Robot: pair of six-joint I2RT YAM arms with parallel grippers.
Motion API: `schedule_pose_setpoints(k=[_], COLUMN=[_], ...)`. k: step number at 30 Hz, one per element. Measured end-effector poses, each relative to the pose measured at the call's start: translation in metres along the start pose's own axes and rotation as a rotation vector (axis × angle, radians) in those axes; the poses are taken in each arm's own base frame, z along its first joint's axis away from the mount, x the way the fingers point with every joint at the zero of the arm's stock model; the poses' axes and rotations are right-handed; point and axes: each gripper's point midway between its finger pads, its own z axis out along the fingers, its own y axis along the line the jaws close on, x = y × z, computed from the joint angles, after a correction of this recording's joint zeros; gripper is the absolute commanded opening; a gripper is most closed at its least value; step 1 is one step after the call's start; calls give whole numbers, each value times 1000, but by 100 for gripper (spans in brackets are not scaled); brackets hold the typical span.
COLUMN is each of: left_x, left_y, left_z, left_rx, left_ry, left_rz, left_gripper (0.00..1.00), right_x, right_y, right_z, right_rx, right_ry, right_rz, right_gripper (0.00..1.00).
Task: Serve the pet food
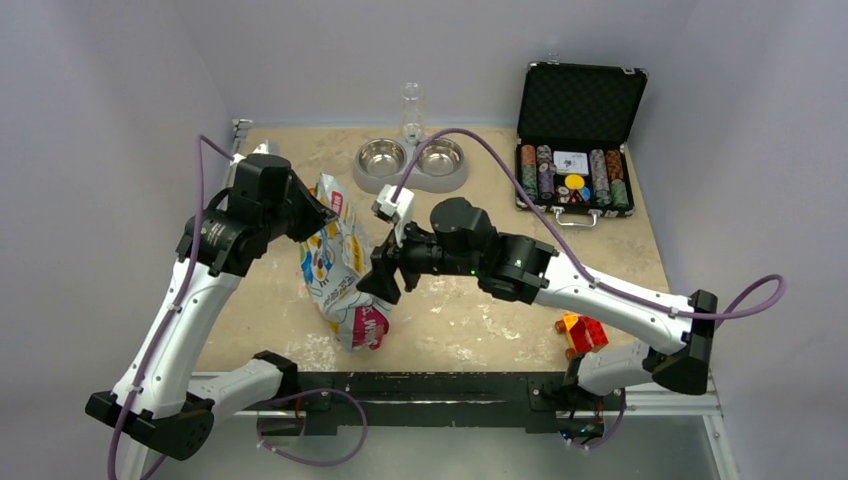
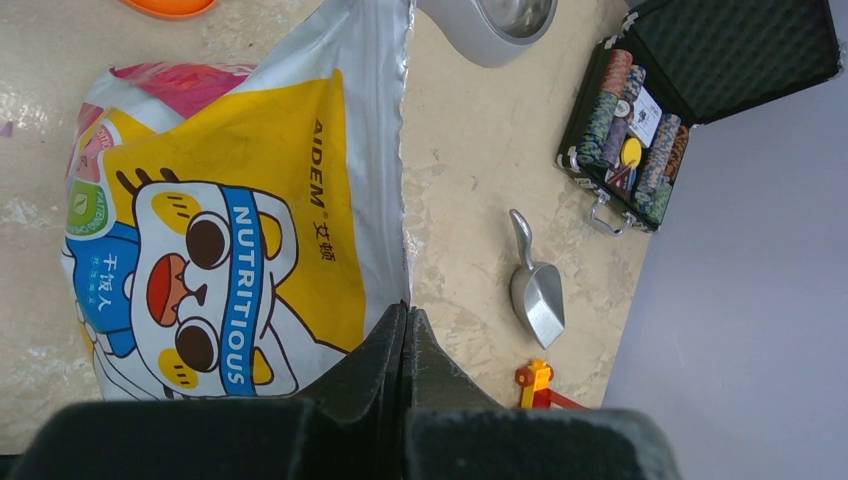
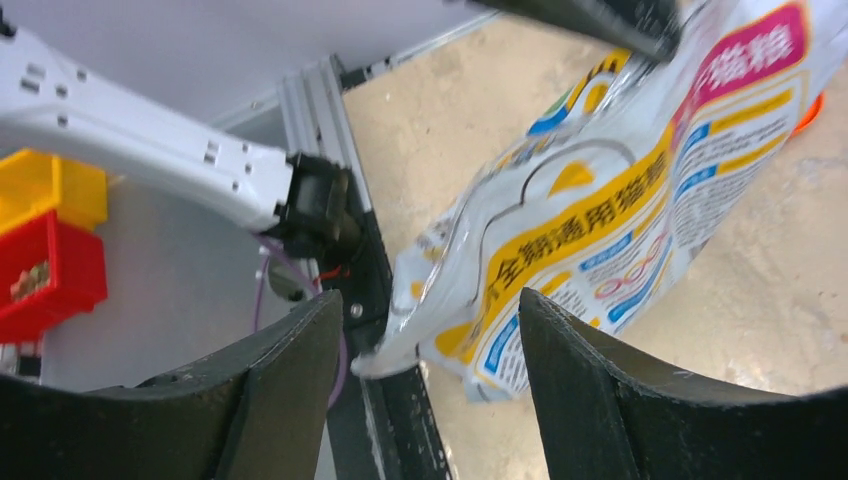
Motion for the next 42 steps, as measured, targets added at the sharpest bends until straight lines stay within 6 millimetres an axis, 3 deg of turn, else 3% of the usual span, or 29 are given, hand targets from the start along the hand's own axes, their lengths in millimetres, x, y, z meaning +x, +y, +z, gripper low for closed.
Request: schedule_pose_setpoints(k=[2,4,6,10,15,17,20,25,28,31,37,39,42], left_x=[0,0,0,1,3,4,5,5,6,5,3,4,4], left_y=[1,2,2,2,4,4,4,4,4,5,8,8,8], left_z=[-2,-3,-3,-3,-5,-7,-5,-7,-7,-8,-12,-13,-13], left_rx=[-10,-16,-21,-27,12,31,64,81,77,55,-20,-28,-27], left_ry=[0,1,2,2,-15,-20,-32,-41,-39,-31,-9,-5,-3], left_rz=[-16,-35,-59,-127,-239,-275,-316,-343,-349,-356,-351,-351,-354], left_gripper=[0,0,0,0,0,0,0,0,0,0,0,0,0], right_x=[-16,-21,-13,25,77,82,65,17,-2,-7,11,16,16], right_y=[-3,-10,-20,-34,-29,-28,-24,-13,-6,-2,0,2,3], right_z=[7,18,28,40,29,19,6,-1,-2,3,20,20,19], right_rx=[25,57,100,163,143,142,142,118,94,71,26,10,6], right_ry=[-24,-28,-2,97,193,189,144,57,19,24,92,97,92], right_rz=[-1,2,8,24,35,34,32,14,-3,-11,-21,-23,-24], right_gripper=[61,36,25,0,0,18,46,56,56,56,53,46,15])
